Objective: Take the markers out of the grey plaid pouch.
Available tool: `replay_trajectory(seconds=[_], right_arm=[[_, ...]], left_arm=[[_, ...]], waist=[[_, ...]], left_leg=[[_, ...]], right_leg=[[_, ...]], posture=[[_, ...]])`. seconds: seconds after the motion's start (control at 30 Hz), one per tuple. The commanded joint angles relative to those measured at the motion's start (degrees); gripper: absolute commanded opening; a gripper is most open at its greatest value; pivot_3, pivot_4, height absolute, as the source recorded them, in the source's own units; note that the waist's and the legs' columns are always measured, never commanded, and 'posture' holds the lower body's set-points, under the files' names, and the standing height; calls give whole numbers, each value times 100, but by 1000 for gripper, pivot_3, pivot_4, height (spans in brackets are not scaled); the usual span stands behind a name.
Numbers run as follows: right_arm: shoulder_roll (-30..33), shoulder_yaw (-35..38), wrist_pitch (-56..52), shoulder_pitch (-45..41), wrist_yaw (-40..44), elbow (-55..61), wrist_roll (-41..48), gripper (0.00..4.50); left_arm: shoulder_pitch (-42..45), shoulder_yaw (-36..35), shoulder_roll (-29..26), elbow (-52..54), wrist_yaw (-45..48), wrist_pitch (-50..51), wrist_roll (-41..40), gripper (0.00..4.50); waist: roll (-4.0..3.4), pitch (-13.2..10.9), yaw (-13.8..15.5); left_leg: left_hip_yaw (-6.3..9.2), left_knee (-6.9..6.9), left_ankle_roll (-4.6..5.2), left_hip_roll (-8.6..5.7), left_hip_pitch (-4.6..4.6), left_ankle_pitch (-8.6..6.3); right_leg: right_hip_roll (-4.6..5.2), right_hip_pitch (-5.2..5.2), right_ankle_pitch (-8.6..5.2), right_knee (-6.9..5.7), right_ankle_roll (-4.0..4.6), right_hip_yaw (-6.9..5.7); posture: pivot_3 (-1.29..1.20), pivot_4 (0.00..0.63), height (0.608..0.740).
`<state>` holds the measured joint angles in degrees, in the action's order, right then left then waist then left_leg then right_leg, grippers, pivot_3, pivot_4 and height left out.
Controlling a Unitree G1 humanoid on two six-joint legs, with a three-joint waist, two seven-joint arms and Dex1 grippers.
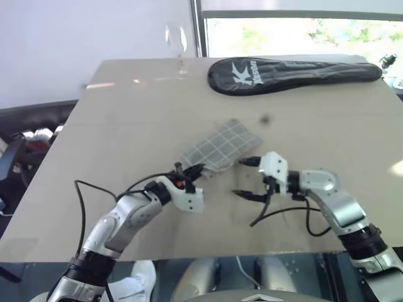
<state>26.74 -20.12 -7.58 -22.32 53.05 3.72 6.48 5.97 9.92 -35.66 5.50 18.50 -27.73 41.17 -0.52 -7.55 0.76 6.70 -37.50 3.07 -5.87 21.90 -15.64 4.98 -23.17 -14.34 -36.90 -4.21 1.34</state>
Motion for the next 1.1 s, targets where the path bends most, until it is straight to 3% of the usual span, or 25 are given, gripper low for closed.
replay_trajectory(seconds=[0.03, 0.2, 0.23, 0.43, 0.47, 0.57, 0.93, 1.1], right_arm=[[-117, -238, 502, -265, -221, -243, -592, 4500], [-298, -199, 568, -426, -282, -376, -714, 4500], [-282, -196, 563, -439, -245, -363, -734, 3951], [-152, -40, 525, -347, -215, -158, -707, 1701], [-130, -23, 509, -332, -205, -110, -696, 1075], [-114, 77, 425, -288, -208, 59, -586, 64], [-201, 546, 112, -206, -661, 72, -432, 64], [161, 1105, 4, -224, -948, -279, -435, 64]], left_arm=[[-93, 120, 11, 229, 76, 63, -120, 68], [-86, 158, -8, 239, 120, 103, -189, 68], [-85, 167, -20, 227, 125, 99, -187, 0], [-123, 144, -43, 186, 124, 116, -212, 0], [-131, 146, -50, 177, 124, 116, -214, 0], [-155, 163, -59, 138, 105, 122, -212, 0], [-176, 171, -15, 148, 104, 192, -253, 0], [-237, 144, -21, 147, 131, 254, -367, 0]], waist=[[1, 0, -5], [1, -1, -5], [1, -1, -7], [1, -1, -6], [1, -1, -7], [1, -1, -7], [1, -1, -7], [2, -1, -3]], left_leg=[[-1, 0, 0, 0, 1, 0], [-3, 0, 0, 0, 1, 0], [-3, 0, 0, 0, 1, 0], [-5, 0, -1, 0, 1, 0], [-5, 0, 0, 0, 1, 0], [-5, 1, -1, 1, 1, 0], [-8, 2, -1, 1, 1, 0], [-10, 2, 0, 0, 2, 0]], right_leg=[[-1, -2, 0, -1, 0, 1], [-7, -4, 0, -2, 0, 4], [-7, -5, 0, -4, 0, 4], [-8, -7, 0, -7, 0, 6], [-8, -7, 0, -6, 0, 7], [-8, -9, 0, -6, 0, 8], [-7, -10, 0, -8, 1, 11], [-6, -10, 0, -7, 0, 11]], posture=[[0, 150, 740], [0, 150, 740], [0, 150, 740], [0, 150, 740], [0, 150, 740], [0, 150, 740], [0, 150, 740], [0, 150, 740]])
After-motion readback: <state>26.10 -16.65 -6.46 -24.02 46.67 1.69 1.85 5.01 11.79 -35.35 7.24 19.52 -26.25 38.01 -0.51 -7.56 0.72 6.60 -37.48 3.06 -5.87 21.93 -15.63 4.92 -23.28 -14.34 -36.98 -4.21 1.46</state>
